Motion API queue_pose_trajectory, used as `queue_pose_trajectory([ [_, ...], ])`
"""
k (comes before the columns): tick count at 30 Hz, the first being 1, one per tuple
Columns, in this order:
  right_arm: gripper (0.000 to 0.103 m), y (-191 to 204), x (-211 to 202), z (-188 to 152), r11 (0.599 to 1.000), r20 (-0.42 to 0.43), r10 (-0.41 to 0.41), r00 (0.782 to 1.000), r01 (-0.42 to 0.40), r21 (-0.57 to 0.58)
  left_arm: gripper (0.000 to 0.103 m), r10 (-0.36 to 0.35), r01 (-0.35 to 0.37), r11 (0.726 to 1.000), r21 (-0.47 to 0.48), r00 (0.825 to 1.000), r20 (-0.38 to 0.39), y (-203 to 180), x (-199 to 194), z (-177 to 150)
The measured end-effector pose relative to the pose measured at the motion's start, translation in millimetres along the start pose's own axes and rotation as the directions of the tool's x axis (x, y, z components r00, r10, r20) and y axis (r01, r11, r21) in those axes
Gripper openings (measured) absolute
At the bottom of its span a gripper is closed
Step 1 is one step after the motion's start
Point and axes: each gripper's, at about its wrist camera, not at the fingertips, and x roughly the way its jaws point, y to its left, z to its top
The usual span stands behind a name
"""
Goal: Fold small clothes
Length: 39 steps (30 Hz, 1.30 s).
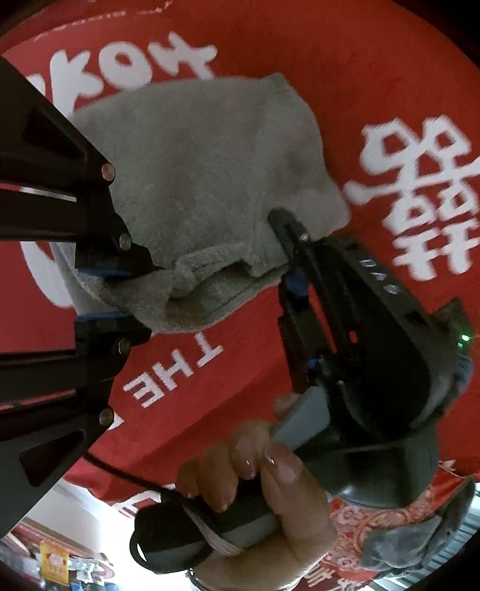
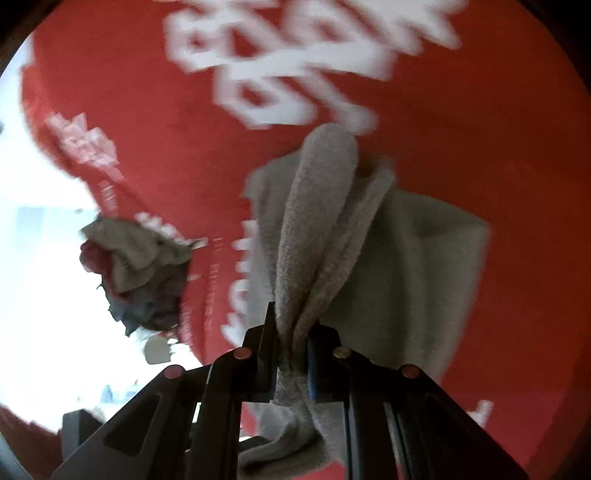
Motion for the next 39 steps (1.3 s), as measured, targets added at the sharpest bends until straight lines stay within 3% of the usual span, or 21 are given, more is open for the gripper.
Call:
queue_pose_trajectory([
  [3,0.013,-38,13,-5,0.993,-0.022,-0.099,0.995,0.1,0.062,0.013,0.014,-0.014,1.0,0.01,1.0,-0.026,-7,17,-2],
  [6,0.014,-48,17,-8,0.992,-0.008,-0.084,0.996,0.084,0.089,0.018,0.053,-0.053,0.999,0.014,0.998,-0.018,-9,11,-4],
  [7,0.016,-46,16,-9,0.992,-0.004,-0.092,0.996,0.092,0.082,0.027,0.071,-0.071,0.997,0.012,0.997,-0.027,-7,8,-5],
  [8,0.019,-45,15,-10,0.991,-0.005,-0.108,0.994,0.108,0.083,0.056,0.083,-0.083,0.997,0.003,0.996,-0.035,-4,4,-7],
  [9,0.022,-45,11,-11,0.989,-0.008,-0.116,0.993,0.116,0.095,0.076,0.097,-0.097,0.995,-0.012,0.995,-0.032,0,-3,-9],
  [10,0.033,-47,5,-13,0.985,-0.015,-0.133,0.991,0.134,0.111,0.079,0.109,-0.11,0.994,-0.026,0.994,-0.025,4,-10,-11],
  [11,0.047,-45,0,-15,0.978,-0.027,-0.163,0.986,0.166,0.126,0.079,0.119,-0.12,0.992,-0.045,0.993,-0.028,10,-18,-12],
  [12,0.051,-43,-4,-18,0.974,-0.035,-0.181,0.983,0.184,0.132,0.079,0.12,-0.123,0.99,-0.075,0.992,-0.043,20,-26,-14],
  [16,0.053,-31,-29,-46,0.977,-0.04,-0.157,0.987,0.161,0.139,0.079,0.154,-0.167,0.962,-0.214,0.985,-0.076,61,-46,-25],
  [19,0.053,-25,-31,-72,0.979,-0.08,-0.107,0.991,0.119,0.164,0.079,0.176,-0.204,0.918,-0.341,0.978,-0.111,107,-44,-29],
  [22,0.053,-25,-18,-92,0.98,-0.134,-0.053,0.989,0.078,0.182,0.079,0.208,-0.246,0.884,-0.398,0.969,-0.135,137,-36,-30],
  [23,0.047,-26,-16,-95,0.981,-0.142,-0.064,0.988,0.088,0.173,0.079,0.216,-0.249,0.877,-0.412,0.968,-0.126,144,-36,-27],
  [25,0.016,-24,-7,-94,0.979,-0.158,-0.117,0.98,0.141,0.15,0.079,0.21,-0.234,0.876,-0.422,0.972,-0.104,149,-36,-20],
  [30,0.015,-24,-25,-109,0.971,-0.096,-0.166,0.981,0.18,0.16,0.079,0.177,-0.217,0.877,-0.428,0.975,-0.132,157,-16,-28],
  [34,0.014,-46,-14,-130,0.951,-0.098,-0.202,0.974,0.219,0.22,0.079,0.123,-0.211,0.863,-0.458,0.969,-0.215,162,15,-52],
  [39,0.015,-50,-9,-135,0.95,-0.093,-0.204,0.975,0.22,0.22,0.086,0.154,-0.236,0.873,-0.427,0.964,-0.218,155,18,-54],
])
